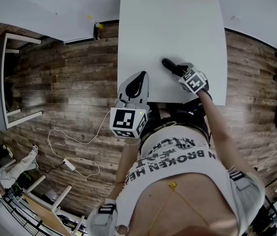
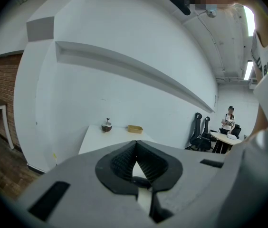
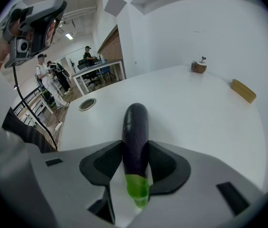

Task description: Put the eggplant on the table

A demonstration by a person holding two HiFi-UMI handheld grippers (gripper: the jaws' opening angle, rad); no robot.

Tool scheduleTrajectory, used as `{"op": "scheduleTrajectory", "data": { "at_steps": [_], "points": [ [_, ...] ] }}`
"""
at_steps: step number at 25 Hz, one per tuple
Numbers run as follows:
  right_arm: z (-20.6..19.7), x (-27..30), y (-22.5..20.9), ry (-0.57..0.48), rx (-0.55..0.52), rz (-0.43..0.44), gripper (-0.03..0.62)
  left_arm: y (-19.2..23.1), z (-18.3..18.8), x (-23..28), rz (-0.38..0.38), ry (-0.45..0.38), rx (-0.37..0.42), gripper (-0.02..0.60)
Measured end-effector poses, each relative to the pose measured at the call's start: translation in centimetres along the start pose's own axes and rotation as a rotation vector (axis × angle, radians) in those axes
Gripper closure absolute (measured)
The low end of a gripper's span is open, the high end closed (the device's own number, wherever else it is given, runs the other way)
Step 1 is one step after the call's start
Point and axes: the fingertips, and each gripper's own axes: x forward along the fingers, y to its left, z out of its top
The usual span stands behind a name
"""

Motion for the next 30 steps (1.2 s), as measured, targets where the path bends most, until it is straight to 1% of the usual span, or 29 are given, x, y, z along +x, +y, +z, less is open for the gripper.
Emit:
{"op": "scheduleTrajectory", "data": {
  "at_steps": [6,14,19,30],
  "points": [
    [-0.24,-0.01,0.29,0.018,0.006,0.013,0.407,-0.19,0.09,-0.02,-0.001,0.000,0.001,0.575],
    [-0.14,-0.09,0.38,0.014,-0.004,0.016,0.371,-0.32,-0.05,-0.17,-0.004,-0.001,0.002,0.575],
    [0.01,-0.18,-0.04,0.016,-0.012,0.015,0.364,-0.33,0.08,0.21,-0.007,0.000,0.002,0.575],
    [0.13,-0.93,0.48,0.004,-0.028,0.021,0.353,-0.66,0.05,-0.35,-0.007,-0.005,0.005,0.575]
  ]
}}
